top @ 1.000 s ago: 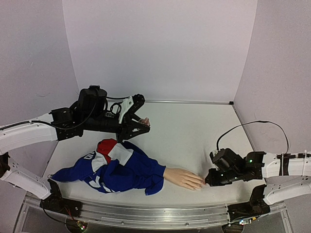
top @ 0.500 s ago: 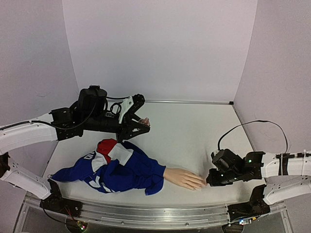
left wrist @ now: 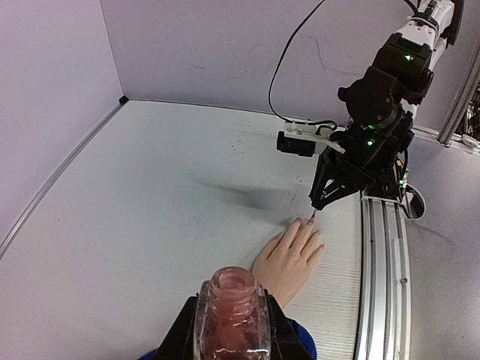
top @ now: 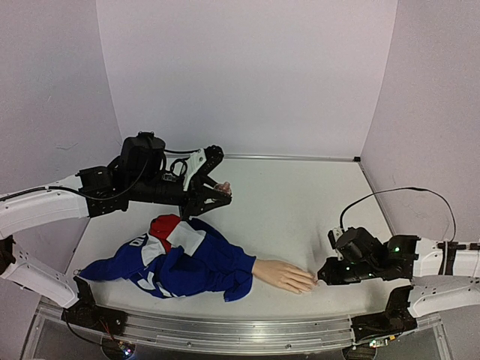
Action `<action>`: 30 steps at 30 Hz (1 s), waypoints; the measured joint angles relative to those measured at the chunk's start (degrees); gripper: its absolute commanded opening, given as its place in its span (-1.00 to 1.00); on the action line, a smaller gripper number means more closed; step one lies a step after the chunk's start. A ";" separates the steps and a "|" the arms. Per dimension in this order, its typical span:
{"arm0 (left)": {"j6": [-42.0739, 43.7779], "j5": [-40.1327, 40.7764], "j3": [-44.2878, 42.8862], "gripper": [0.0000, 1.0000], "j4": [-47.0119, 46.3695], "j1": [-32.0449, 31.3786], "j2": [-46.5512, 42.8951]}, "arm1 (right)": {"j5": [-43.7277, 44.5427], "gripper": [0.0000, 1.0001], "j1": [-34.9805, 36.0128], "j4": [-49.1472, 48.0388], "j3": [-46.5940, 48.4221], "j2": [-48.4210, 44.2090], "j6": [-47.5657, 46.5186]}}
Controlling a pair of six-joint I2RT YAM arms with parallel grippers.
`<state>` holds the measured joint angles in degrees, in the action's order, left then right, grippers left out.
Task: Paint the nails
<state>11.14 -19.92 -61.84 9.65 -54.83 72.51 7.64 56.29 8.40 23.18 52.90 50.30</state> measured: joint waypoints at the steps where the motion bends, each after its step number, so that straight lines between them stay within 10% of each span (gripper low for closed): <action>1: 0.00 0.00 0.00 -1.00 0.00 0.00 0.00 | -0.13 -1.00 0.00 -0.33 0.00 0.24 -0.20; 30: 0.00 0.02 0.00 -1.00 0.00 0.00 -0.02 | 1.03 -1.00 0.00 -1.20 0.00 5.55 0.57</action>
<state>11.14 -19.90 -61.84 9.65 -54.83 72.49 8.67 56.29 7.20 23.18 58.46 50.87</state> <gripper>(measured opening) 0.211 0.134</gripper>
